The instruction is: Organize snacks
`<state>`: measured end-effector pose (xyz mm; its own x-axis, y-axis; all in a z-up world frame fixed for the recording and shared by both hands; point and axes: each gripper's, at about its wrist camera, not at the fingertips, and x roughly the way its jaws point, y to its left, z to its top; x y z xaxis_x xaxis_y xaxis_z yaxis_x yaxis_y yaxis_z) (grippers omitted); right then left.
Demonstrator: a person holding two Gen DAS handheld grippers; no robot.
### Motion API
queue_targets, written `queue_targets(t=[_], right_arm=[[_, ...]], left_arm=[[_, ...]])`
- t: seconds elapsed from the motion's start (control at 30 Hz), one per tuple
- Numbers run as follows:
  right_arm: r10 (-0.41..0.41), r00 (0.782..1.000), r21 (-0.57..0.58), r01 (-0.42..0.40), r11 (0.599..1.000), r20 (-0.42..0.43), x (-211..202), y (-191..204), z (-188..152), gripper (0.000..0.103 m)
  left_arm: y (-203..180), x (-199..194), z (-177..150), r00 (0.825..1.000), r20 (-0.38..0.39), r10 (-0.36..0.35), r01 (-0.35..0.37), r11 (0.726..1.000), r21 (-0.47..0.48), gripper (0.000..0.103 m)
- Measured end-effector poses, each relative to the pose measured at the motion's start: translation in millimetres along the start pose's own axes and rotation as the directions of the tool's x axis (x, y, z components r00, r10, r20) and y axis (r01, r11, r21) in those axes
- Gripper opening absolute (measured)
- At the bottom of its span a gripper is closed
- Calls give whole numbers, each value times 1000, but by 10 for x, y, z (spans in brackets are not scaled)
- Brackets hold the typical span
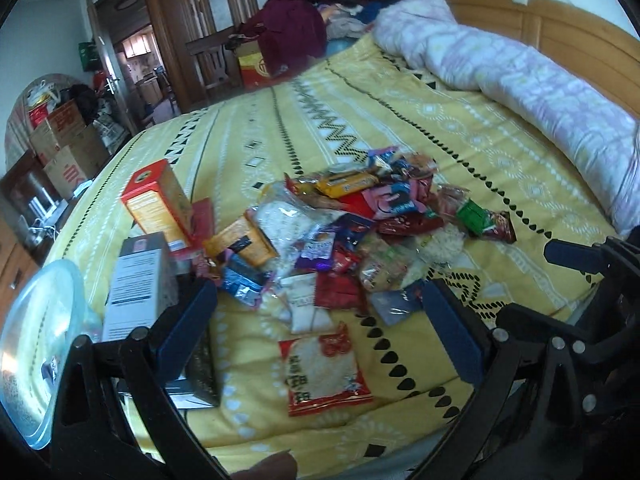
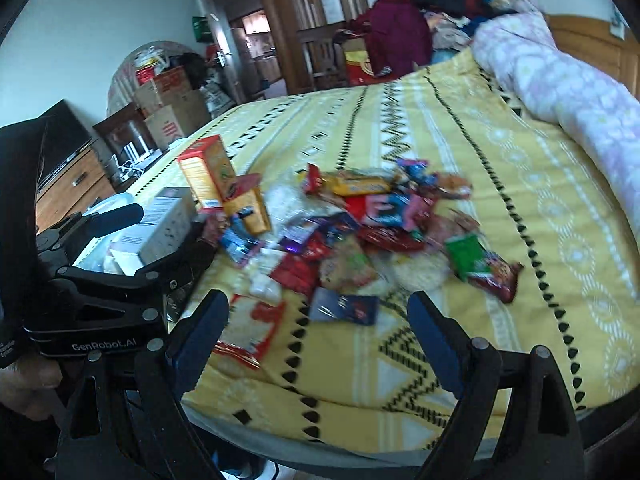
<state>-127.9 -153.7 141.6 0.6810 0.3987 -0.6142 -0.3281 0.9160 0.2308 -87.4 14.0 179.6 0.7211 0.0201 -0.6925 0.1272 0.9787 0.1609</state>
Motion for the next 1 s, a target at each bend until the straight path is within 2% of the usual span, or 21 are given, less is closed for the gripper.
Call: queue_targets(t=[0.13, 0.2, 0.3, 0.4, 0.57, 0.83, 0.9, 1.0], right_arm=[[-2, 1000, 33, 3, 999, -24, 88, -206, -108, 97], [-1, 999, 40, 3, 999, -44, 172, -296, -141, 98], [-16, 997, 42, 20, 999, -81, 372, -431, -199, 100], [-45, 993, 45, 50, 998, -111, 599, -619, -267, 100], [-102, 988, 24, 106, 994, -115, 912, -822, -309, 100], [-144, 981, -31, 142, 989, -131, 1355, -920, -256, 102], [-158, 977, -49, 152, 987, -141, 1447, -918, -268, 103], [-177, 966, -51, 171, 984, -187, 1627, -975, -357, 103]], left_arm=[[-132, 197, -33, 999, -44, 9, -9, 1000, 7, 103], [-155, 368, -88, 996, -83, -13, 12, 1000, -12, 103], [-159, 707, -231, 987, -149, -67, 58, 996, -66, 103], [-97, 1057, -409, 968, -208, -136, 107, 983, -149, 103], [-58, 1373, -596, 961, -223, -164, 121, 973, -195, 103], [-52, 1628, -689, 964, -204, -173, 125, 966, -227, 103], [-49, 1647, -704, 967, -190, -169, 122, 964, -238, 103], [-108, 1654, -731, 979, -166, -122, 86, 973, -213, 103]])
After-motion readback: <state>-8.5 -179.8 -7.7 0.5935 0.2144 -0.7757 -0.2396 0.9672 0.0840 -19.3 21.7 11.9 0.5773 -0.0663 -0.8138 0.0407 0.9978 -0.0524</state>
